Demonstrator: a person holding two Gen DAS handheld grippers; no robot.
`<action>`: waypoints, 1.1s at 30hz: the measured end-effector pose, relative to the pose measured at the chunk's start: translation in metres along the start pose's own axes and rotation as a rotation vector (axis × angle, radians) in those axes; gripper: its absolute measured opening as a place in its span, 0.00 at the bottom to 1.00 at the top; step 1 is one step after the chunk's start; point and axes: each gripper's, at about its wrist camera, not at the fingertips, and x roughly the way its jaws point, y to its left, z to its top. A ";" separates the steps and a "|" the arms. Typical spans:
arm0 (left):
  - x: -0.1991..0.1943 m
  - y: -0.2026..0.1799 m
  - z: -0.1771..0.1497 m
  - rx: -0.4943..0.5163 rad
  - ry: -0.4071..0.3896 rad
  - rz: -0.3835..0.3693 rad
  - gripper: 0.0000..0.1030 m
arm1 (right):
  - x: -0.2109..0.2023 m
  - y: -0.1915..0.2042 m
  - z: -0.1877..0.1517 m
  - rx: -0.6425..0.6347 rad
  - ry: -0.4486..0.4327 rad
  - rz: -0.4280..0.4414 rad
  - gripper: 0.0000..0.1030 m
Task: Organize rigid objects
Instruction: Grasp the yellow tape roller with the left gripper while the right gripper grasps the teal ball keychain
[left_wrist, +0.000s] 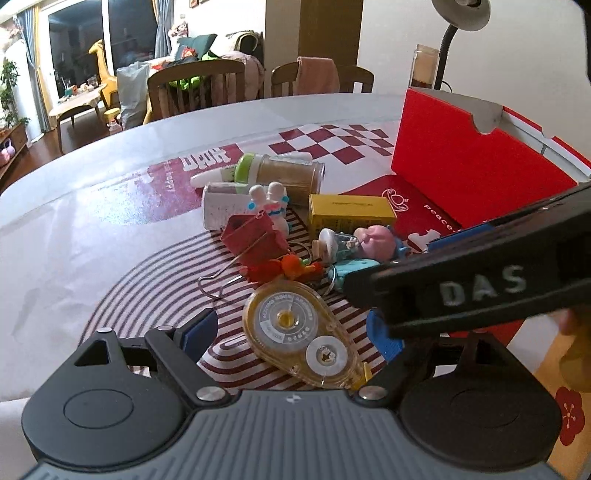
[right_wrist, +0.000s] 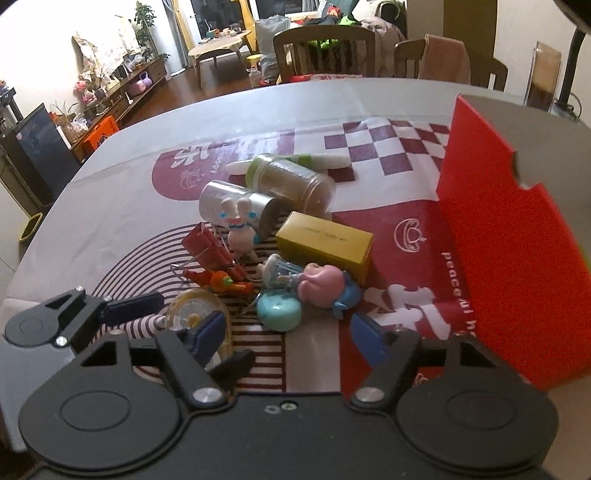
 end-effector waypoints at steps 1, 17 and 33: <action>0.001 0.000 0.000 -0.002 0.003 0.003 0.85 | 0.002 0.000 0.001 0.006 0.006 0.006 0.66; 0.007 0.003 -0.002 -0.031 0.018 0.001 0.70 | 0.019 0.004 0.006 0.033 0.039 0.030 0.36; -0.002 0.013 -0.001 -0.051 0.022 -0.019 0.52 | -0.003 0.005 -0.003 0.062 0.017 0.002 0.29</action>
